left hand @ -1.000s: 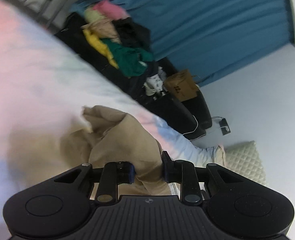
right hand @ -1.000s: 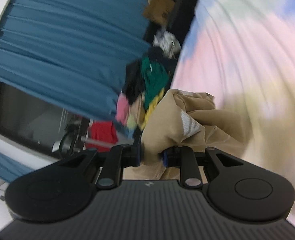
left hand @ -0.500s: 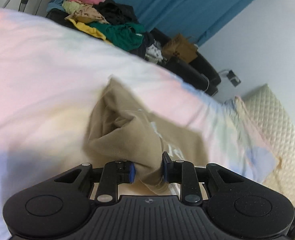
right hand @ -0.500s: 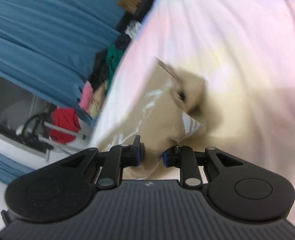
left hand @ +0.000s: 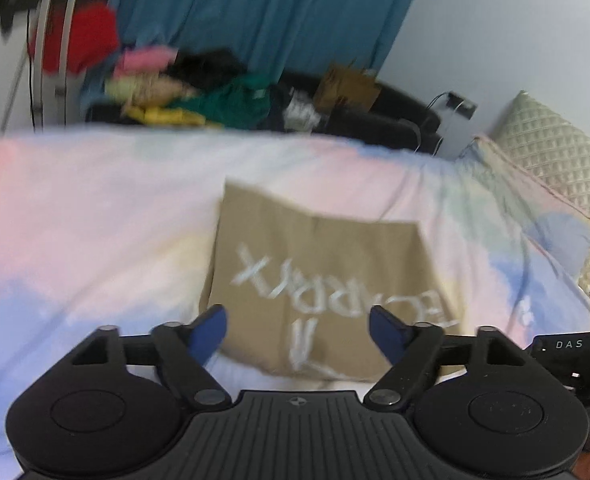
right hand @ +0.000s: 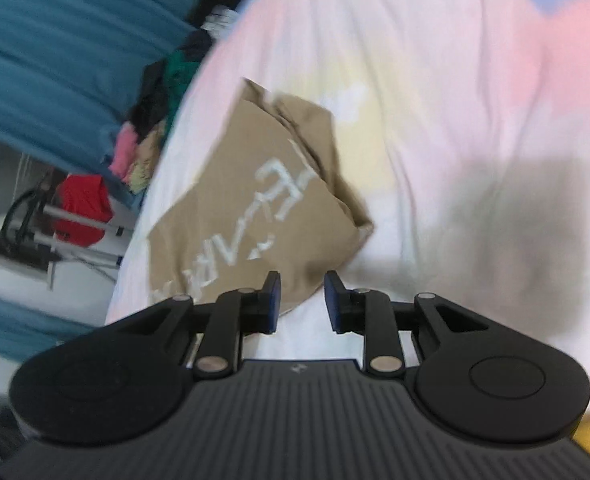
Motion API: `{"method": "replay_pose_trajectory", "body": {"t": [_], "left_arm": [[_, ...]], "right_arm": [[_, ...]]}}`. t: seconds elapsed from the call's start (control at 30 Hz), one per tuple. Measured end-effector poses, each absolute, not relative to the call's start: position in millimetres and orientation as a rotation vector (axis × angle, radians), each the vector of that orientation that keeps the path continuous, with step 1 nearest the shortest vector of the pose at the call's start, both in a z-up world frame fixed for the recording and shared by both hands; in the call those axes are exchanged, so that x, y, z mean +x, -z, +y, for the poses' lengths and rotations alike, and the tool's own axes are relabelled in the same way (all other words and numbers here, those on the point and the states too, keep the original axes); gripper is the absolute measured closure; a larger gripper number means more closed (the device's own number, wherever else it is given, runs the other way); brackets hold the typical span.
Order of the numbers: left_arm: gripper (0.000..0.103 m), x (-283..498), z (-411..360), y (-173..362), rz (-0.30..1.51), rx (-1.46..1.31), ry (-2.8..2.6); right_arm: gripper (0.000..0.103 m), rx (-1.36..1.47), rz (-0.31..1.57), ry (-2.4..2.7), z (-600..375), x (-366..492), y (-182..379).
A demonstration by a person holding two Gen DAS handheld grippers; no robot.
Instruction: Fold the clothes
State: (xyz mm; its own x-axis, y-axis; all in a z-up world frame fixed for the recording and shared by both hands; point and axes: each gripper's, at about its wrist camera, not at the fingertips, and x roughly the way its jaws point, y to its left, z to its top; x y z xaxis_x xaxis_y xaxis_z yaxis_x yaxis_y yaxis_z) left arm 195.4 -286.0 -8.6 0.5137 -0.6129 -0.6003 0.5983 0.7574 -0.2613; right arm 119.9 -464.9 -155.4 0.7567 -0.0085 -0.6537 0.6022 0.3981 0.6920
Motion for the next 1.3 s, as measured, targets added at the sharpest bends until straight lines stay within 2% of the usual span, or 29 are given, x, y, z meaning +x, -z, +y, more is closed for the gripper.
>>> {"method": "replay_pose_trajectory", "body": {"t": [0.1,0.13,0.17,0.2,0.23,0.47,0.67,0.83,1.0,1.3], "left_arm": [[0.009,165.7,-285.5,-32.3,0.668,0.04,0.724],[0.003,155.4,-285.3,-43.0,0.64,0.057,0.721],[0.0,145.1,-285.1,-53.6,0.613,0.074,0.718],[0.0,135.0,-285.2,-64.2,0.586,0.09,0.716],[0.0,125.7,-285.5,-74.2,0.565,0.095,0.713],[0.0,55.5,-253.6,-122.7,0.441,0.104,0.707],[0.0,-6.4,-213.6,-144.0,0.304,0.114,0.612],[0.0,-45.2,-188.5,-148.5,0.25,0.118,0.611],[0.0,-63.4,-178.4,-127.8,0.236,0.11,0.617],[0.001,-58.7,-171.3,-88.6,0.289,0.124,0.597]], "right_arm": [[0.07,0.995,0.59,0.397,-457.2,99.8,117.8],[0.049,0.963,0.572,0.389,-455.6,93.3,106.0],[0.023,0.931,0.544,0.382,-453.4,85.7,94.0],[0.012,0.904,0.511,0.376,-449.5,75.2,82.5],[0.008,0.878,0.481,0.369,-445.7,65.2,70.9],[0.008,0.621,0.396,0.328,-405.0,13.9,1.2],[0.008,0.438,0.292,0.304,-362.3,-24.0,-20.3],[0.008,0.336,0.241,0.309,-331.4,-48.7,-15.6],[0.008,0.263,0.164,0.297,-307.7,-67.3,0.2],[0.008,0.241,0.191,0.322,-292.0,-63.5,36.3]]}}
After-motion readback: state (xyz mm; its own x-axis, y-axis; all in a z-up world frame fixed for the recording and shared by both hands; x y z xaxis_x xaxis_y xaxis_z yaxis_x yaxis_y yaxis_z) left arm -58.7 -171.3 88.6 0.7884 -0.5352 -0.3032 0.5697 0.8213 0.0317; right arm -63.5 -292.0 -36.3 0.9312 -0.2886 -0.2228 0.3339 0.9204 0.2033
